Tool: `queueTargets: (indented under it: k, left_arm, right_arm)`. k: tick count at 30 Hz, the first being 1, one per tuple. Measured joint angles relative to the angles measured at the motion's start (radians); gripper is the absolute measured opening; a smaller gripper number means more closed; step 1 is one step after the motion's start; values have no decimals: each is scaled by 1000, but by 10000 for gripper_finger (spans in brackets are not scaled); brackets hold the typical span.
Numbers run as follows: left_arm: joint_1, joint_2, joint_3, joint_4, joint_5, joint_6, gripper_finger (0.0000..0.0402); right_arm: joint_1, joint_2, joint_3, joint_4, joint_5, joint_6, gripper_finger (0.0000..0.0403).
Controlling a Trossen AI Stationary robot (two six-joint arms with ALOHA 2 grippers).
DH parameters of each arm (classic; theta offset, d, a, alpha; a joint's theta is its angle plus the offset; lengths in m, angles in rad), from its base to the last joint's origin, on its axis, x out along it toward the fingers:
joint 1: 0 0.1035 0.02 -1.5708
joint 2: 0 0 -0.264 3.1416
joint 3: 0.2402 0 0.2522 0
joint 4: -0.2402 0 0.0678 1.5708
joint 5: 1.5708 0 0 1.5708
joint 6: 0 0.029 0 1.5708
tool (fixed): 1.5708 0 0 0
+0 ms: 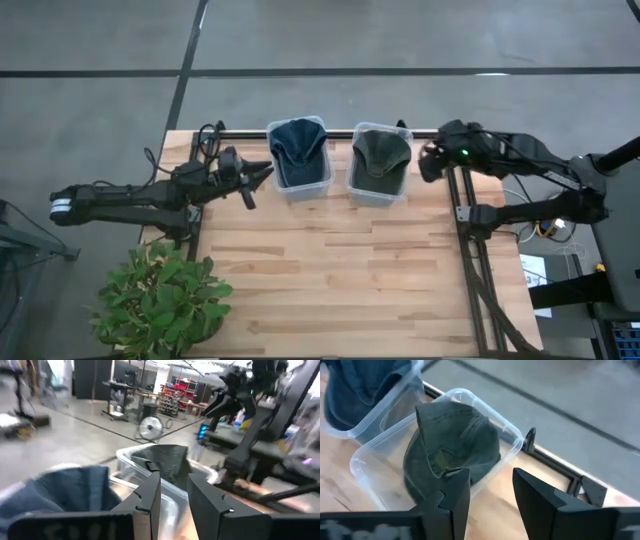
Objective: Pick & Place hat
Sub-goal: Return to Home Position
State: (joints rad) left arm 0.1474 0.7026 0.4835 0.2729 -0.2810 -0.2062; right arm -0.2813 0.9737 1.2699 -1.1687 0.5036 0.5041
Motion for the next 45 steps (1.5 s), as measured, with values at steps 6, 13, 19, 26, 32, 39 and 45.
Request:
queueTargets:
  k: [6,13,19,26,32,39,45]
  left_arm:
    - [1,-26,0,-44,182,71,90]
    - [3,-144,0,-175,377,116,90]
    - [3,-233,-31,-239,377,114,90]
    - [3,-310,-150,-212,377,84,90]
    - [3,-389,-287,-43,434,67,90]
    - [3,-460,-408,16,456,48,90]
    - [3,-508,-459,15,456,42,90]
  right_arm:
    - [74,-141,-81,3,23,-3,139]
    - [119,-338,-290,197,24,4,146]
    - [119,-479,-487,398,22,-11,141]
    - [119,-576,-628,399,11,122,132]
    - [120,-656,-738,550,-193,-15,137]
    - [121,-751,-906,866,-408,-186,140]
    - [120,-812,-1023,882,-370,-70,132]
